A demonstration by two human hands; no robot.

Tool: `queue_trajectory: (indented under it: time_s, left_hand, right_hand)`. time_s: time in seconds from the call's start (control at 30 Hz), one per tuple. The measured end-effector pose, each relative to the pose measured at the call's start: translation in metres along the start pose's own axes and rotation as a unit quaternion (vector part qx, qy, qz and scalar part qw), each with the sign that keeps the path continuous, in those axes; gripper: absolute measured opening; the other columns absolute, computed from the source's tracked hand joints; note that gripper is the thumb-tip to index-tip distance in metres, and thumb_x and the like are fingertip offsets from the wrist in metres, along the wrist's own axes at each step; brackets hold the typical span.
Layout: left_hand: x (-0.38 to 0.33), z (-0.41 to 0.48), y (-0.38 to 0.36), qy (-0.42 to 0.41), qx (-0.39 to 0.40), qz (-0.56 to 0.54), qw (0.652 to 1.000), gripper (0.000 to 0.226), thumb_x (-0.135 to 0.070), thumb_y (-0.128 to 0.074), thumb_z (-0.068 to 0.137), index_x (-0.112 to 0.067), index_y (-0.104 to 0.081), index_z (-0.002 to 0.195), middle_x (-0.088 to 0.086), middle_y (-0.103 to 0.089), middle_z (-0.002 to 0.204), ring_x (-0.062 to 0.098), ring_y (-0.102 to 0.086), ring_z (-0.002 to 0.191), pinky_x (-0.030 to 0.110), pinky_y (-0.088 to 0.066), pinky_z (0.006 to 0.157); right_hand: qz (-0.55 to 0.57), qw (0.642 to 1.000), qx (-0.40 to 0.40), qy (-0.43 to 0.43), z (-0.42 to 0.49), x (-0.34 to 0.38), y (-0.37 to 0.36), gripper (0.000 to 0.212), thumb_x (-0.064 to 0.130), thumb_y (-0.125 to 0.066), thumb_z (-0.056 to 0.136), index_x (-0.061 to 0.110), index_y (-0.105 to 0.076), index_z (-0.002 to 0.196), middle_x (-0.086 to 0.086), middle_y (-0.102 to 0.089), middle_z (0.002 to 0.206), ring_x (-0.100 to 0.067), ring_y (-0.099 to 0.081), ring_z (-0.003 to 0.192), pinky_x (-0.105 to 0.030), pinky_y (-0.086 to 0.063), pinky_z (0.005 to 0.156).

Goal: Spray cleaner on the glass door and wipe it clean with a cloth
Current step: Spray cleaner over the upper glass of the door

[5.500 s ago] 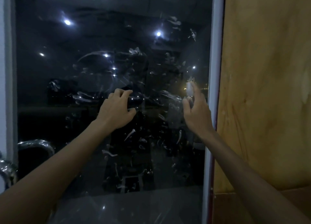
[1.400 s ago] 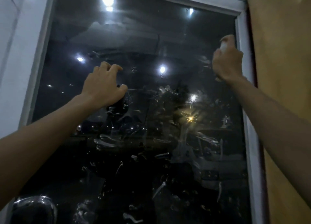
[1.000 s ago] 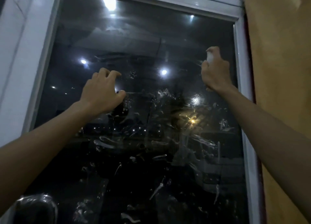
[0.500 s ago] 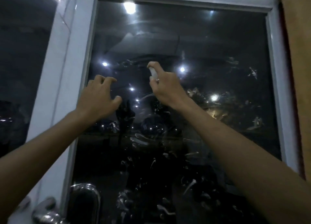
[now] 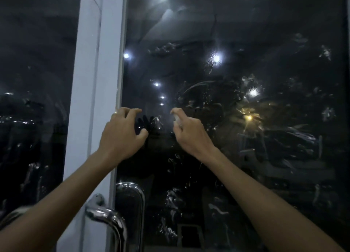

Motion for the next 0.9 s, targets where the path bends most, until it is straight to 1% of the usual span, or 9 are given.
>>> queue_trajectory:
  time_s: [0.07,0.23,0.33,0.4,0.5,0.6,0.7,0.8,0.9]
  left_hand:
    - [0.003,-0.008,-0.011,0.001,0.013,-0.008,1.000,0.055,-0.029,-0.061,0.083,-0.017,-0.046,0.135,0.012,-0.046,0.133,0.030,-0.046,0.119,0.043,-0.043,0.095]
    - [0.009,-0.020,-0.029,0.001,0.025,-0.033,0.999,0.055,-0.029,-0.062,0.084,-0.017,-0.046,0.136,0.010,-0.045,0.133,0.029,-0.046,0.120,0.039,-0.043,0.094]
    - [0.008,-0.026,-0.036,0.001,0.027,-0.042,0.999,0.054,-0.033,-0.058,0.084,-0.017,-0.047,0.135,0.009,-0.045,0.133,0.029,-0.047,0.119,0.042,-0.045,0.093]
    - [0.007,-0.031,-0.042,0.004,0.034,-0.044,0.998,0.054,-0.033,-0.058,0.085,-0.018,-0.047,0.135,0.008,-0.045,0.134,0.029,-0.046,0.119,0.041,-0.043,0.093]
    - [0.002,-0.037,-0.052,0.001,0.041,-0.058,0.997,0.054,-0.029,-0.061,0.085,-0.018,-0.046,0.135,0.007,-0.044,0.134,0.027,-0.046,0.118,0.037,-0.042,0.091]
    - [-0.004,-0.040,-0.059,-0.003,0.047,-0.066,0.997,0.055,-0.030,-0.060,0.085,-0.019,-0.046,0.136,0.006,-0.044,0.134,0.025,-0.045,0.118,0.035,-0.041,0.091]
    - [-0.011,-0.043,-0.066,-0.009,0.055,-0.082,0.995,0.056,-0.030,-0.061,0.085,-0.019,-0.044,0.137,0.006,-0.043,0.134,0.024,-0.045,0.119,0.035,-0.040,0.093]
    - [-0.019,-0.044,-0.070,-0.015,0.053,-0.092,0.994,0.056,-0.030,-0.062,0.084,-0.018,-0.046,0.136,0.006,-0.045,0.133,0.025,-0.046,0.118,0.036,-0.042,0.093]
    - [-0.027,-0.046,-0.074,-0.022,0.057,-0.105,0.993,0.056,-0.030,-0.062,0.084,-0.017,-0.046,0.136,0.006,-0.045,0.133,0.024,-0.046,0.117,0.037,-0.042,0.094]
  right_hand:
    - [0.002,1.000,0.000,-0.010,-0.009,-0.003,-0.006,0.027,0.011,-0.046,0.096,0.014,-0.049,0.123,0.002,-0.045,0.058,-0.020,-0.047,0.054,-0.033,-0.040,0.058]
    - [-0.010,0.999,-0.024,-0.046,-0.030,-0.005,-0.001,0.034,0.017,-0.049,0.095,0.014,-0.045,0.128,-0.004,-0.060,0.070,-0.021,-0.056,0.059,-0.030,-0.039,0.053]
    - [0.012,0.992,-0.051,-0.119,-0.042,-0.015,0.004,0.013,0.022,-0.050,0.093,0.013,-0.052,0.101,0.002,-0.056,0.068,-0.016,-0.051,0.057,-0.028,-0.034,0.052]
    - [0.009,0.988,-0.057,-0.142,-0.051,-0.020,0.007,0.009,0.021,-0.046,0.095,0.014,-0.050,0.089,0.004,-0.051,0.065,-0.013,-0.049,0.057,-0.029,-0.033,0.053]
    - [0.071,0.978,-0.038,-0.195,-0.065,-0.031,0.006,0.007,0.026,-0.046,0.097,0.024,-0.051,0.101,0.005,-0.055,0.072,-0.016,-0.057,0.064,-0.034,-0.047,0.058]
    - [0.181,0.939,-0.054,-0.288,-0.078,-0.046,0.005,0.010,0.024,-0.050,0.095,0.031,-0.052,0.089,0.006,-0.055,0.068,-0.017,-0.054,0.058,-0.038,-0.050,0.056]
    - [0.298,0.866,-0.116,-0.384,-0.093,-0.052,0.010,0.032,0.031,-0.051,0.096,0.018,-0.052,0.066,-0.001,-0.052,0.057,-0.014,-0.043,0.046,-0.026,-0.037,0.041]
    - [0.316,0.821,-0.122,-0.459,-0.105,-0.053,0.014,0.055,0.056,-0.050,0.091,0.013,-0.053,0.058,-0.005,-0.053,0.051,-0.013,-0.043,0.039,-0.023,-0.035,0.039]
    - [0.326,0.791,-0.145,-0.497,-0.111,-0.058,0.018,0.054,0.056,-0.050,0.090,0.014,-0.053,0.056,-0.003,-0.050,0.050,-0.014,-0.041,0.039,-0.024,-0.034,0.041]
Point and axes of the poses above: each hand's wrist, its own z-axis towards the middle knuckle, its own y-axis out of the back of the hand, x = y × z, the point moved 5 cm from there along z, towards the middle knuckle
